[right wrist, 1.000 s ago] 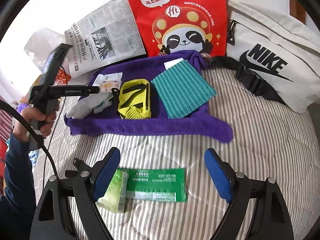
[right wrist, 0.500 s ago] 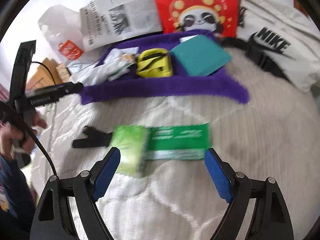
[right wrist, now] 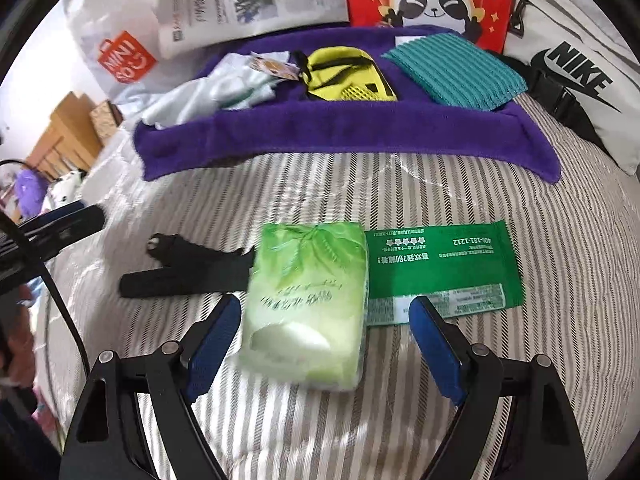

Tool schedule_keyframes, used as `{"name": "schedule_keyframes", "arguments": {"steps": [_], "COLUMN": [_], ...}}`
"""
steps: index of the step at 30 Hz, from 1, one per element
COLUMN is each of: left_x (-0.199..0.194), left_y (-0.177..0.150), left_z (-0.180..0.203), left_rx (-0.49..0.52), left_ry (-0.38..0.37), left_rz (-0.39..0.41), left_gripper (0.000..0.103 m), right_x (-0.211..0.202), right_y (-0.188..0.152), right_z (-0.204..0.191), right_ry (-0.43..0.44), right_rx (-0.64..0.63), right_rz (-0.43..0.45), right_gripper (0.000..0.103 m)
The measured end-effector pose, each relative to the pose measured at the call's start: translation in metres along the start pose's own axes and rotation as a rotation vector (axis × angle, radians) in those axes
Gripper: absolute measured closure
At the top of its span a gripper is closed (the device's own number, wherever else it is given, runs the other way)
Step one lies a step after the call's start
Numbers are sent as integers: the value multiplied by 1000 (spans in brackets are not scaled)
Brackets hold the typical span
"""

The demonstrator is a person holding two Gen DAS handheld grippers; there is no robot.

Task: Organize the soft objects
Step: 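Grasp the green tissue pack on the bedspread with the right gripper, then grasp the black strap with the left gripper while the right lifts the tissue pack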

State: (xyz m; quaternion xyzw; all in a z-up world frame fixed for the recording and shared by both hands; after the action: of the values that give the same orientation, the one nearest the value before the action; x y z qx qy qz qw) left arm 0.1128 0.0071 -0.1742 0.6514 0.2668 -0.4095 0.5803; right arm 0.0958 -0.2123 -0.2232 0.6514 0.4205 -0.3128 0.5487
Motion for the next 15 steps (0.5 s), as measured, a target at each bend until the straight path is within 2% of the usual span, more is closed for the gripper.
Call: {"name": "schedule_keyframes", "arguments": {"steps": [1,3,4,5,10,15], "left_x": [-1,-1,-1,-1,6,12], "left_y": [-2,-6,-9,-11,-16,-21], "left_z": [-1,-1,0,3,23,51], "left_rx": [3,16,29,41,128,258], "left_ry": [-1,-15,-29,-40,-124,-204], "left_rz": [2,2,3,5,10,6], "left_gripper": [27,27,27,27,27,27], "right_x": [0,1,0,-2,-13,-31], "right_y": [1,2,2,2,1,-3], "right_z": [-1,-2,-3,-4,9,36], "right_ry": [-16,-42,-49,-47,23,-16], "right_rx": [-13,-39,-54,-71,-4,18], "right_rz": [23,42,52,58,30,54], "right_gripper": [18,25,36,51,51,51]}}
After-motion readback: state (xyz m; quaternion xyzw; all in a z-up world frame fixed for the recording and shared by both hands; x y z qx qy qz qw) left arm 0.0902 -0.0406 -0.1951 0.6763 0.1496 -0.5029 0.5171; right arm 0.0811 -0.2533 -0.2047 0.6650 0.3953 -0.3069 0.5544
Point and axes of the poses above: each gripper's, at about its wrist camera, not at the fingertips, and x roughly the way its jaws point, z to its right, y to its top, the point moved 6 cm from there along x, roughly the way its jaws point, and after that the axes turned 8 degrees about x, right-handed, at the moved point
